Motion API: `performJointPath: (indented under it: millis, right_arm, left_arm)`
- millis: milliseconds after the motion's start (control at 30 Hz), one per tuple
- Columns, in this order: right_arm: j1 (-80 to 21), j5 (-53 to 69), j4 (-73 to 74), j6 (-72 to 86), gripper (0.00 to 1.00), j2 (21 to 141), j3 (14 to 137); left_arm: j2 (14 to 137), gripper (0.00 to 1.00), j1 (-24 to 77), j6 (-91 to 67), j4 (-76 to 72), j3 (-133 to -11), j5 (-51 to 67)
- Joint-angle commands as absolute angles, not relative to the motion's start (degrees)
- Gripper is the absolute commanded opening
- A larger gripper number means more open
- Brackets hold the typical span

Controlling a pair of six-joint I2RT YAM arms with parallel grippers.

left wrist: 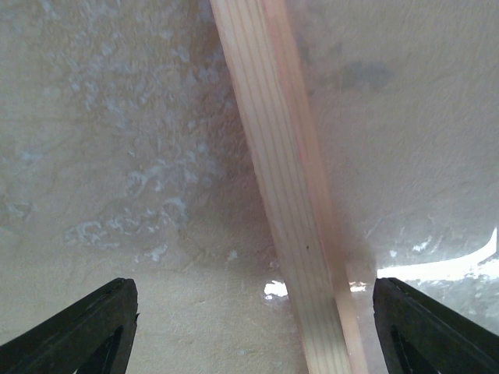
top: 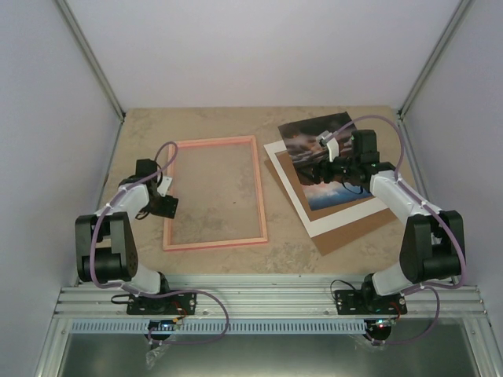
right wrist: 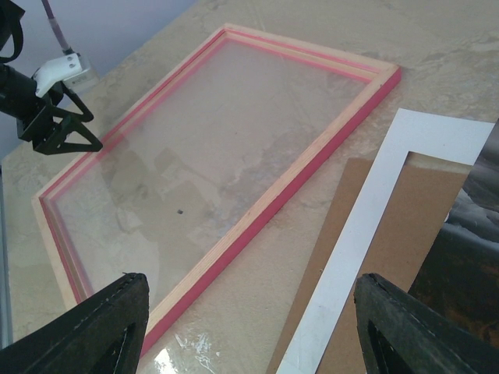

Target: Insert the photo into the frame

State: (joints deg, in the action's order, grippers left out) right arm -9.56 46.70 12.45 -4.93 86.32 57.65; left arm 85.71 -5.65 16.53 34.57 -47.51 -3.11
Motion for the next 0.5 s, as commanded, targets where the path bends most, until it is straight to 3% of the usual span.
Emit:
performJointPath:
  millis: [0,467]
  right_arm:
    - [-9.8,46.9,11.8,-5.6,0.73,85.1,56.9]
    - [-9.8,47.0,11.7,-5.6,0.73,85.2,56.7]
  left_arm:
    - [84.3,0.84,-6.0,16.7,33.3,-46.5,-4.9]
    - [81.4,0.84,-6.0,17.3,35.0,-45.2,-6.4]
